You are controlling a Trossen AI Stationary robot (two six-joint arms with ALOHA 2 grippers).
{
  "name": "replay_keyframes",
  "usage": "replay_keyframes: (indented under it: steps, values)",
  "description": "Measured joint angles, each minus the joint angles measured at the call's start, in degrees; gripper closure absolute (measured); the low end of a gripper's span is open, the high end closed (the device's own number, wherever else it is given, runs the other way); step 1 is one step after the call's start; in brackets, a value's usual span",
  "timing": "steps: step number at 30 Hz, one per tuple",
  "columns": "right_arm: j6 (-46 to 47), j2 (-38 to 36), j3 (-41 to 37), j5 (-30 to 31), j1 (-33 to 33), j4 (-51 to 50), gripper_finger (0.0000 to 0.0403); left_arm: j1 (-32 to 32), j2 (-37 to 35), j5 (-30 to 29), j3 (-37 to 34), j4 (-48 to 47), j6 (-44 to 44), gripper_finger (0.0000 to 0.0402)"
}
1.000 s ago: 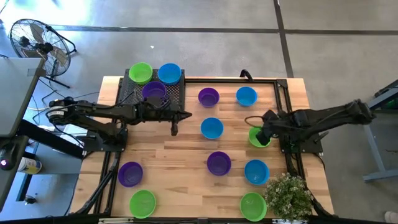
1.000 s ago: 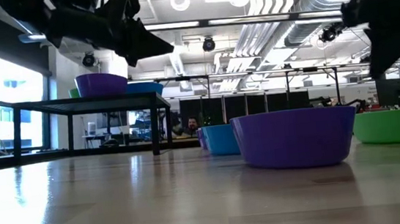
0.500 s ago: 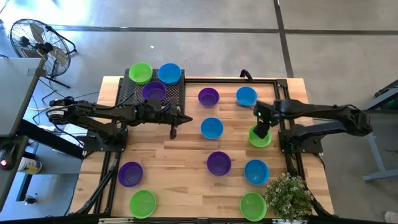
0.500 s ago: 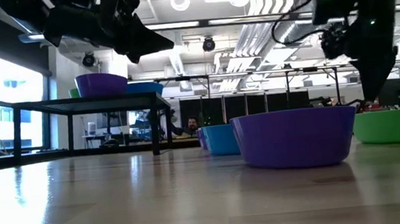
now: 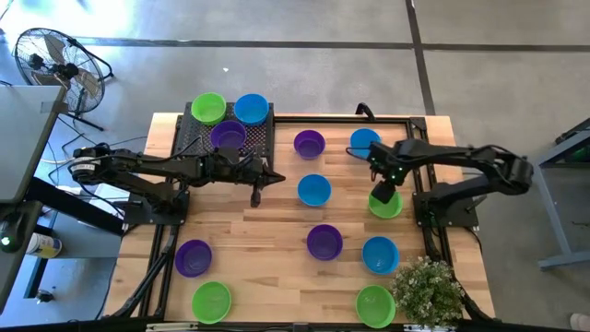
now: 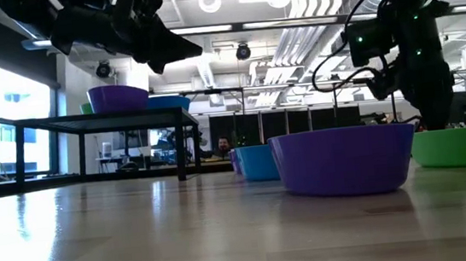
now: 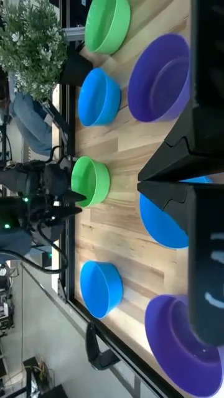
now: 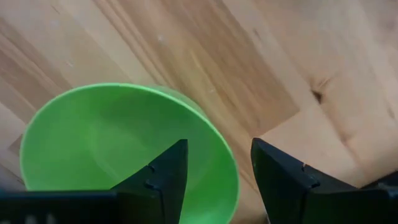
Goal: Pick & Place Mini bowls
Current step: Stack the green bowl on top of the green bowl on the shelf
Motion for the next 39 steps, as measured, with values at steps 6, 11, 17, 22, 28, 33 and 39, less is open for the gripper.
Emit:
replay_keyframes:
  steps: [6,11,17,22,28,33,39]
  values:
    - [-0.72,2.6,0.0,-2.89,0.0,1.05,0.0289,0.0,0.01,1.33,-0.01,-2.13,1.06,0.0402]
    - [-1.1,3.76,0.0,-4.6,0.0,1.97,0.0371,0.01,0.01,1.32,-0.02,-3.92,0.68,0.0402]
    - [2.1,2.08,1.06,-5.32,0.01,1.11,0.039,0.02,0.01,3.66,-0.02,-4.47,0.89,0.0401]
    - [6.8,1.34,8.57,-1.12,2.49,-5.93,0.0399,0.02,0.0,5.57,-0.02,-4.37,0.89,0.0401]
    - [12.06,1.44,20.31,3.21,7.32,-7.59,0.04,-2.37,0.02,3.95,0.23,-4.33,1.85,0.0399]
    - [14.69,4.53,28.16,6.77,10.46,-7.98,0.0401,-6.61,0.02,-2.66,1.24,-4.82,4.27,0.0367]
    - [15.93,13.49,38.59,11.86,12.93,-7.93,0.0401,-12.15,0.01,-11.23,4.81,-7.37,8.9,0.0297]
